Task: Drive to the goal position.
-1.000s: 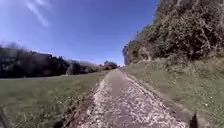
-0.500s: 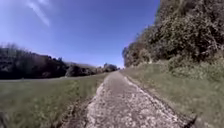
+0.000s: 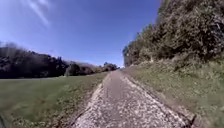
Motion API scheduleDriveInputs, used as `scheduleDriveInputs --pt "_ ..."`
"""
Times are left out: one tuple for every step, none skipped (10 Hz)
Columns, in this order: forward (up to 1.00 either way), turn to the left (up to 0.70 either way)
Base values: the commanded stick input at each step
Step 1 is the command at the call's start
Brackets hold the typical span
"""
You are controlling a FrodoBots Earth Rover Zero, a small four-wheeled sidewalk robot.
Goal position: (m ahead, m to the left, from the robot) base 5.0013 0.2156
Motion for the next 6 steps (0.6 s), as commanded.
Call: scheduleDriveInputs --pt "0.85 0.00" --pt "0.85 0.00" --pt "0.85 0.00" --pt "0.85 0.00" --pt "0.85 0.00" --pt "0.85 0.00"
